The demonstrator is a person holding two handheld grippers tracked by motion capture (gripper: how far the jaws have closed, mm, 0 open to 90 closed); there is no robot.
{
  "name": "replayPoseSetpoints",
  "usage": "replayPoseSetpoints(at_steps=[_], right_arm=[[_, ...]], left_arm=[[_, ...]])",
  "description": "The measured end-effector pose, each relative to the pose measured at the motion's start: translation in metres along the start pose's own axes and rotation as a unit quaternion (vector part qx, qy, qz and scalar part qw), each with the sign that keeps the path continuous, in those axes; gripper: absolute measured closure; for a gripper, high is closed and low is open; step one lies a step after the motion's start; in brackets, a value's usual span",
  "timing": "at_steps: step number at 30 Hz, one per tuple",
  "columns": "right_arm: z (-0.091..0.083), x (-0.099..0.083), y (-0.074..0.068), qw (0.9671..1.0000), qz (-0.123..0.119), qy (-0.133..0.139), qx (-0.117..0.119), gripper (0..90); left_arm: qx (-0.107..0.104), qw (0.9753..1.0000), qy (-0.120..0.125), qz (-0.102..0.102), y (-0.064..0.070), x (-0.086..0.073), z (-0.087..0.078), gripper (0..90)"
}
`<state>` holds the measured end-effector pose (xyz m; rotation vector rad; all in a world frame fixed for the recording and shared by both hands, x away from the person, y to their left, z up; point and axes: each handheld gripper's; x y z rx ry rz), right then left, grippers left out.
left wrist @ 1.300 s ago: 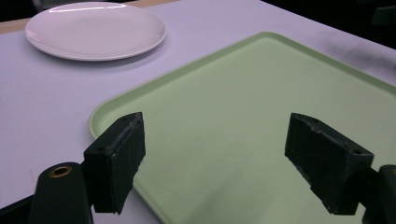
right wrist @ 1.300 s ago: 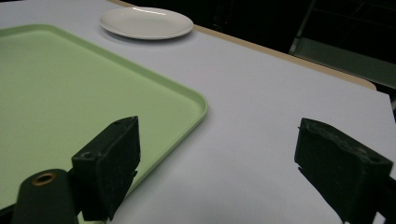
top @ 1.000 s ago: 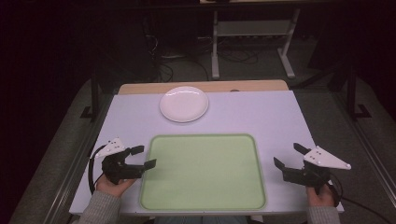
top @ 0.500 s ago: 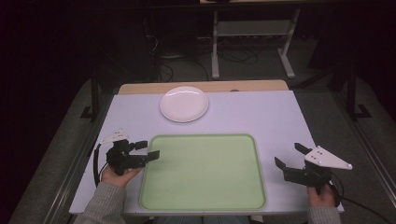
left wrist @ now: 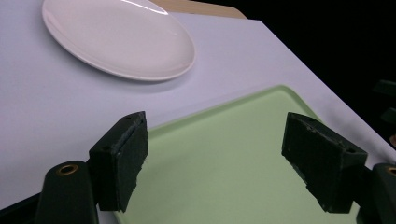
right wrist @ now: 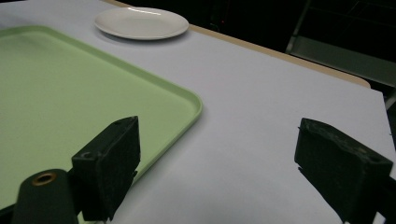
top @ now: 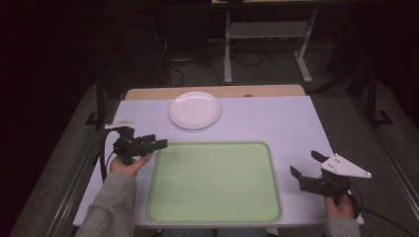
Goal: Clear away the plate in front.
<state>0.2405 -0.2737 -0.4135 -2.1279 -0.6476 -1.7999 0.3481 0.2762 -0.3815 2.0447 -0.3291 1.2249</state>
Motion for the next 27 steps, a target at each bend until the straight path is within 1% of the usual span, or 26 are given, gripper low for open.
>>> replayPoseSetpoints(at_steps=[2,3,5,6,8,10,12,15,18,20,21,22,23,24,25,27], right_arm=[[0.0,0.0,0.0,1.0,0.0,0.0,0.0,13.4],[0.0,0.001,0.0,1.0,0.001,0.002,0.001,13.4],[0.0,0.001,0.0,1.0,0.0,0.001,0.002,13.5],[0.0,0.001,0.0,1.0,0.0,0.0,0.002,13.5],[0.0,0.001,0.0,1.0,0.0,0.001,0.004,13.4],[0.001,0.001,0.0,1.0,-0.002,0.001,0.004,13.5],[0.001,0.001,-0.001,1.0,-0.003,0.0,0.005,13.4],[0.002,0.001,-0.001,1.0,-0.002,0.0,0.005,13.4],[0.002,0.001,-0.001,1.0,-0.002,-0.001,0.004,13.5],[0.003,0.001,-0.001,1.0,-0.003,-0.003,0.003,13.5],[0.004,0.001,-0.001,1.0,-0.003,-0.004,0.003,13.5],[0.004,0.001,-0.001,1.0,-0.003,-0.004,0.003,13.5],[0.005,0.001,-0.001,1.0,-0.004,-0.006,0.005,13.4],[0.005,0.001,-0.001,1.0,-0.004,-0.006,0.005,13.4],[0.006,0.001,-0.001,1.0,-0.003,-0.007,0.005,13.4],[0.006,0.001,-0.001,0.9999,-0.004,-0.008,0.006,13.4]], left_arm=[[0.001,1.0,0.003,-0.003,-0.001,0.002,0.003,23.3],[0.003,1.0,0.006,-0.006,-0.003,0.006,0.01,23.7],[0.008,0.9999,0.003,-0.008,-0.005,0.01,0.016,24.0],[0.011,0.9999,-0.002,-0.013,-0.007,0.013,0.021,24.1],[0.014,0.9996,0.0,-0.024,-0.011,0.017,0.028,24.2],[0.02,0.9994,-0.002,-0.027,-0.015,0.02,0.034,24.8],[0.023,0.9991,0.001,-0.034,-0.018,0.023,0.038,24.8],[0.031,0.9982,0.001,-0.051,-0.026,0.029,0.044,25.0],[0.034,0.9971,0.01,-0.068,-0.032,0.036,0.048,25.8],[0.041,0.9965,0.012,-0.073,-0.036,0.041,0.052,25.8],[0.047,0.9953,0.015,-0.084,-0.039,0.043,0.054,25.8],[0.047,0.9953,0.015,-0.084,-0.039,0.043,0.054,25.7],[0.056,0.9925,0.024,-0.106,-0.044,0.045,0.057,25.8],[0.056,0.9925,0.024,-0.106,-0.044,0.045,0.057,25.8],[0.065,0.99,0.025,-0.123,-0.05,0.046,0.062,25.8],[0.075,0.9878,0.026,-0.134,-0.055,0.046,0.067,26.5]])
Point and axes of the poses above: each handheld gripper's, and its own axes: z roughly forward along the jaws, x roughly out of its top, y roughly to its right, and after that the axes turned 14 degrees about y, right-handed
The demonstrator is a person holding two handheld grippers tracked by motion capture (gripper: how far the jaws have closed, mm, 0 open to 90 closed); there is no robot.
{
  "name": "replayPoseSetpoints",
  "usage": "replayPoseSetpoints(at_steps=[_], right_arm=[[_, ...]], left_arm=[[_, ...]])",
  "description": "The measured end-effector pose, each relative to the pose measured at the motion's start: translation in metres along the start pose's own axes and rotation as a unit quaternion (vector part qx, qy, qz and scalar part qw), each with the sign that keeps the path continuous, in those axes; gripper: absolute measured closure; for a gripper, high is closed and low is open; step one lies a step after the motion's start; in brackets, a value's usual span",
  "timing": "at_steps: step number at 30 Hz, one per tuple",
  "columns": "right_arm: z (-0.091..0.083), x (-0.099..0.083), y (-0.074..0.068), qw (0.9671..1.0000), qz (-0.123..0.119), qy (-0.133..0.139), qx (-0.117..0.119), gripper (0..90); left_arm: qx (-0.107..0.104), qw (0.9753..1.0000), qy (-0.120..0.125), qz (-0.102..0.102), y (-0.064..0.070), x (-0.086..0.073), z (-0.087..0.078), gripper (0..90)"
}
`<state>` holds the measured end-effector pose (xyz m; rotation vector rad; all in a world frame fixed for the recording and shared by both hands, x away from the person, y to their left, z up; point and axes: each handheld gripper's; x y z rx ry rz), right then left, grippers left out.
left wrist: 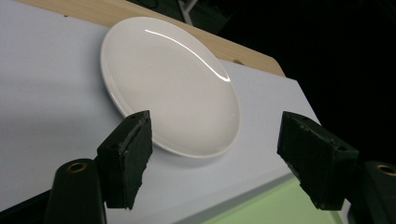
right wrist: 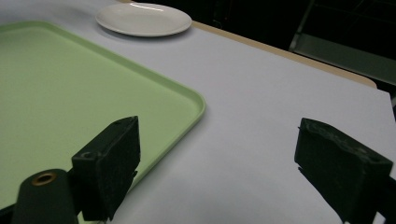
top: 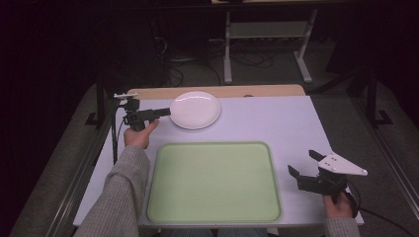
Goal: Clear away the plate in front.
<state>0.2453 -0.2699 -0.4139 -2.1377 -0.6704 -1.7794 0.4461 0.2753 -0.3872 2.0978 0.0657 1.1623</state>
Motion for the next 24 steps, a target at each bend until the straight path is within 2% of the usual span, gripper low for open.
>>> replayPoseSetpoints(at_steps=[4,5,6,8,9,10,11,12,13,16,19,20,21,24], right_arm=[[0.001,0.0,0.0,1.0,0.0,-0.002,0.002,13.5],[0.001,0.0,0.0,1.0,0.0,-0.002,0.002,13.5],[0.001,0.0,0.0,1.0,0.001,-0.003,0.002,13.4],[0.002,0.0,0.0,1.0,0.002,-0.004,0.003,13.5],[0.002,0.0,0.0,1.0,0.002,-0.004,0.003,13.5],[0.002,0.0,0.0,1.0,0.002,-0.004,0.003,13.4],[0.002,0.0,0.0,1.0,0.002,-0.004,0.004,13.5],[0.002,0.0,0.0,1.0,0.003,-0.004,0.004,13.5],[0.001,0.0,0.0,1.0,0.003,-0.004,0.005,13.5],[0.001,0.0,0.001,1.0,0.004,-0.002,0.007,13.4],[0.001,0.0,0.001,1.0,0.005,-0.002,0.007,13.4],[0.001,0.0,0.001,1.0,0.005,-0.002,0.007,13.4],[0.001,0.001,0.001,0.9999,0.006,-0.001,0.008,13.4],[0.0,0.001,0.001,0.9999,0.007,0.001,0.009,13.4]], left_arm=[[0.016,0.9991,-0.018,-0.035,-0.007,-0.002,0.017,27.2],[0.016,0.9991,-0.018,-0.035,-0.007,-0.002,0.017,28.4],[0.022,0.9983,-0.019,-0.05,-0.009,-0.003,0.025,28.9],[0.026,0.997,-0.009,-0.073,-0.01,-0.005,0.031,29.2],[0.026,0.997,-0.009,-0.073,-0.01,-0.005,0.031,29.8],[0.047,0.9958,0.009,-0.078,-0.01,-0.007,0.035,30.7],[0.047,0.9958,0.009,-0.078,-0.01,-0.007,0.035,31.5],[0.068,0.9941,0.017,-0.083,-0.012,-0.008,0.038,31.7],[0.076,0.9924,0.018,-0.095,-0.014,-0.009,0.04,31.7],[0.086,0.9893,0.011,-0.117,-0.021,-0.013,0.046,31.8],[0.094,0.9879,0.01,-0.124,-0.024,-0.015,0.049,32.2],[0.099,0.9867,0.007,-0.129,-0.026,-0.016,0.051,32.2],[0.104,0.984,0.004,-0.145,-0.031,-0.019,0.054,30.1],[0.102,0.9816,-0.001,-0.162,-0.033,-0.023,0.059,31.1]])
Point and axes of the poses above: each handheld gripper's, and its own axes: z roughly forward along the jaws, x roughly out of its top, y roughly to its right, and after that the axes turned 14 degrees about y, right-handed
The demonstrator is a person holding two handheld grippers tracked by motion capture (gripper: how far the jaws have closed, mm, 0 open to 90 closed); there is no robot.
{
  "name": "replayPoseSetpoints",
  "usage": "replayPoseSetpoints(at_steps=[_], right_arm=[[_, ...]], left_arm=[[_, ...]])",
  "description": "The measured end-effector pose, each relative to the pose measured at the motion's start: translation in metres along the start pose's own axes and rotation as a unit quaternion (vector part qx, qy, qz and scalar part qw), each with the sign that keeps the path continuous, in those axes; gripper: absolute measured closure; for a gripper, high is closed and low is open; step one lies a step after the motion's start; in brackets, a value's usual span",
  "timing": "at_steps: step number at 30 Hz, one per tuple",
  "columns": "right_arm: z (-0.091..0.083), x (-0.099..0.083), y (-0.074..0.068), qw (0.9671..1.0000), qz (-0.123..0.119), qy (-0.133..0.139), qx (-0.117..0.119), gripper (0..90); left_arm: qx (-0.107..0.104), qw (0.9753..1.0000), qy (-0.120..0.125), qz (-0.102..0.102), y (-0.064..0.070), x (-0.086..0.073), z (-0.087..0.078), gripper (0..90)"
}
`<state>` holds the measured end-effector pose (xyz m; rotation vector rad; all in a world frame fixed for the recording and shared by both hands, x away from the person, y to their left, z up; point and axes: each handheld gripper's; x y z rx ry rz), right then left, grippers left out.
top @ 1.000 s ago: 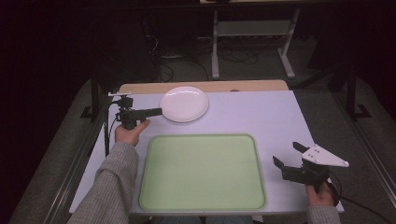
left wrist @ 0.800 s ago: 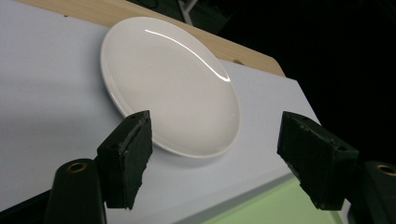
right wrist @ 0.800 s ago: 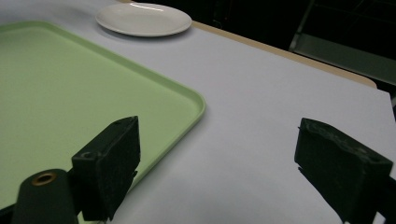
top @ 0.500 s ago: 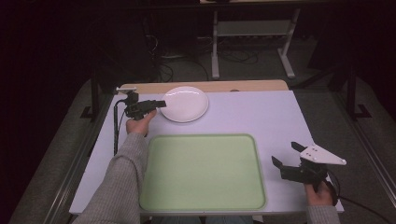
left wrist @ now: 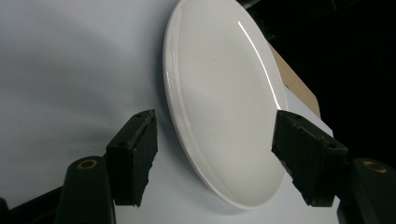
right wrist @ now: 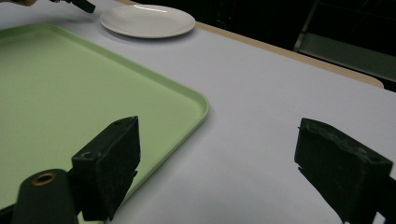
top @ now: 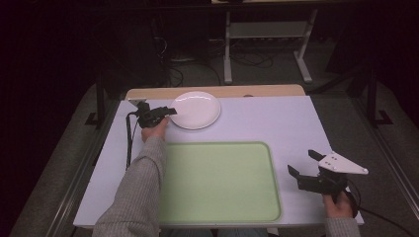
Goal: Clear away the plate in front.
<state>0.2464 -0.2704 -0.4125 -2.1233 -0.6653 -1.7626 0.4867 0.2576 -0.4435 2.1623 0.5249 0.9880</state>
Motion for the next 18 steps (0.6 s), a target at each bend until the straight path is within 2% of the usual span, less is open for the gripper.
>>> replayPoseSetpoints(at_steps=[1,6,8,10,13,18], right_arm=[[0.0,0.0,0.0,1.0,0.0,0.0,0.001,13.4],[0.0,0.0,0.0,1.0,-0.001,0.0,0.002,13.5],[0.0,0.001,0.0,1.0,-0.002,0.001,0.002,13.4],[0.0,0.001,0.001,1.0,0.0,0.002,0.004,13.5],[0.0,0.001,0.001,1.0,0.0,0.002,0.006,13.5],[-0.001,0.002,0.001,1.0,0.002,0.004,0.006,13.4]], left_arm=[[0.0,1.0,0.0,0.0,0.0,0.0,0.0,31.4],[0.002,0.9987,-0.011,-0.049,-0.004,-0.005,0.009,32.5],[0.005,0.9988,-0.011,-0.048,-0.004,-0.006,0.01,33.7],[-0.003,0.9986,-0.015,-0.05,-0.003,-0.009,0.012,38.3],[0.004,0.9984,-0.012,-0.056,-0.004,-0.011,0.014,38.5],[-0.003,0.9966,-0.012,-0.081,-0.004,-0.014,0.019,38.4]])
Point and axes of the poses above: each handheld gripper's, and its own axes: z roughly forward along the jaws, x roughly out of its top, y roughly to its right, and after that the axes turned 14 degrees about y, right-handed
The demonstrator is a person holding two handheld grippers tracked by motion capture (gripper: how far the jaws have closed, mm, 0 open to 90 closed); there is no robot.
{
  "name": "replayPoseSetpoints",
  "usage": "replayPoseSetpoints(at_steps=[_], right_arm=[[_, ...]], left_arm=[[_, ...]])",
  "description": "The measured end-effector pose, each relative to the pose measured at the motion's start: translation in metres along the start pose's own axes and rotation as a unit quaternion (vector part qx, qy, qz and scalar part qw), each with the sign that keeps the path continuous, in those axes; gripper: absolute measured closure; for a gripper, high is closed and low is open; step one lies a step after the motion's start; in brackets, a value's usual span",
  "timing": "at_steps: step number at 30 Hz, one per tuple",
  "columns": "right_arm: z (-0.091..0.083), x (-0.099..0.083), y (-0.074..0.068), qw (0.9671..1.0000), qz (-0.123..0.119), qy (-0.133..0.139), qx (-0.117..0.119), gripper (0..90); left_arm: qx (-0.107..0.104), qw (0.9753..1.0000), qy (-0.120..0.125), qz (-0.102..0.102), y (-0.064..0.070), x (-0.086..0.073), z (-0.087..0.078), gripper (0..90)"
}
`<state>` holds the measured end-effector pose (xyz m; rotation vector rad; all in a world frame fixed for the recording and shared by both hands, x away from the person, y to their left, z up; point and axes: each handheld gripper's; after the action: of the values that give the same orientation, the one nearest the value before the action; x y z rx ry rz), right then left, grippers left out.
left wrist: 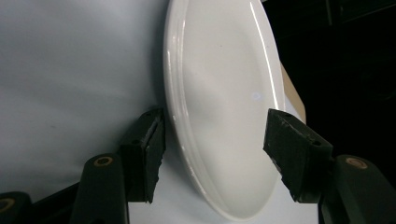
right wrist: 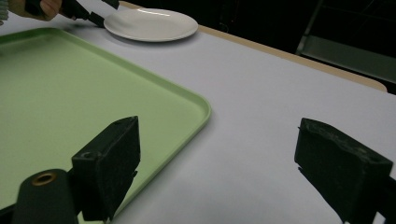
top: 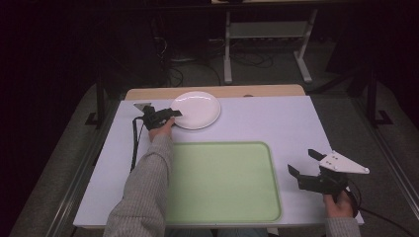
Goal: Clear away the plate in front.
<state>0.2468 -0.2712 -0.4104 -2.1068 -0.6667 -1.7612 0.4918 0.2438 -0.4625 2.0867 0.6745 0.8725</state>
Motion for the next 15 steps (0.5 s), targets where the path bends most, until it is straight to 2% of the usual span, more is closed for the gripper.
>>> replayPoseSetpoints(at_steps=[2,7,10,15], right_arm=[[0.0002,0.0,-0.0001,1.0,0.001,0.0,0.0,13.4],[0.0002,0.0004,-0.0006,1.0,0.0,0.0,0.003,13.4],[0.0001,0.0007,-0.0004,1.0,0.0,0.003,0.004,13.5],[0.0004,0.001,-0.0006,1.0,0.002,0.002,0.008,13.5]], left_arm=[[-0.005,0.9999,0.003,-0.014,0.0004,-0.0021,0.0022,38.5],[-0.003,0.9998,0.013,-0.015,0.0017,-0.0048,0.0044,39.4],[0.002,0.9996,0.018,-0.023,0.0025,-0.0054,0.0051,39.4],[0.011,0.9994,0.028,-0.015,0.0036,-0.0077,0.0051,42.7]])
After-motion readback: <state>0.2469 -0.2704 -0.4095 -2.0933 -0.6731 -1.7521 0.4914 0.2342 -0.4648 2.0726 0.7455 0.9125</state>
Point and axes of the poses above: each handheld gripper's, and its own axes: z roughly forward along the jaws, x roughly out of its top, y roughly to its right, and after that the axes turned 14 degrees about y, right-handed
